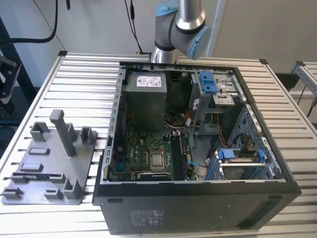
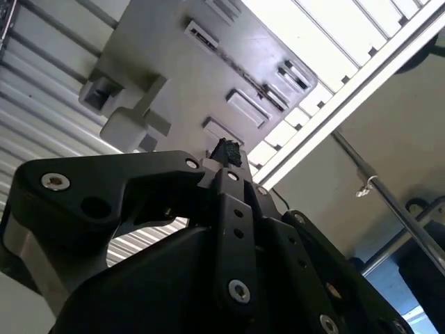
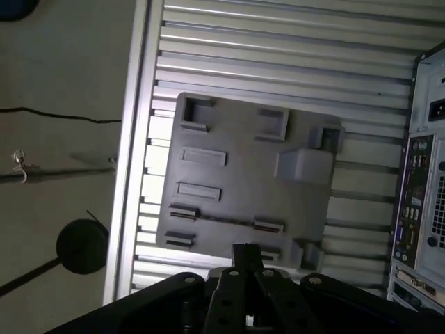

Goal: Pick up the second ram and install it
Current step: 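Pick up the second ram and move it above second insertion slot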

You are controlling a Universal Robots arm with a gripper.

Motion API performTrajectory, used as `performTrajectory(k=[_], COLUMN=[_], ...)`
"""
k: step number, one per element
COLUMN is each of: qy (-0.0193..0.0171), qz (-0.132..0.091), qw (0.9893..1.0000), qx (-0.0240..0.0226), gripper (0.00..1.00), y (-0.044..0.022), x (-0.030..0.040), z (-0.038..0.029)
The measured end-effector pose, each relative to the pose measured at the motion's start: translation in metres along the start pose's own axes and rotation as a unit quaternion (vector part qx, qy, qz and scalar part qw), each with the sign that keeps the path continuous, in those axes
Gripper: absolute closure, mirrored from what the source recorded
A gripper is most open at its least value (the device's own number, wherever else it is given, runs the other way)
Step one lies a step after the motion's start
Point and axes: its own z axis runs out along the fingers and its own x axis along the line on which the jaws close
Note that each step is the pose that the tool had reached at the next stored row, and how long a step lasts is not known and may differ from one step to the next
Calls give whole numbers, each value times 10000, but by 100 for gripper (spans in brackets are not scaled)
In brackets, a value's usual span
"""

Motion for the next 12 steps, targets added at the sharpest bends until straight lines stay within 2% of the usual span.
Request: performTrajectory(k=[6,12], qy=[14,29], qz=[-296,-592], qw=[9996,9982], qx=[1,6], gripper=[89,89], y=[0,0], x=[0,0], z=[0,0])
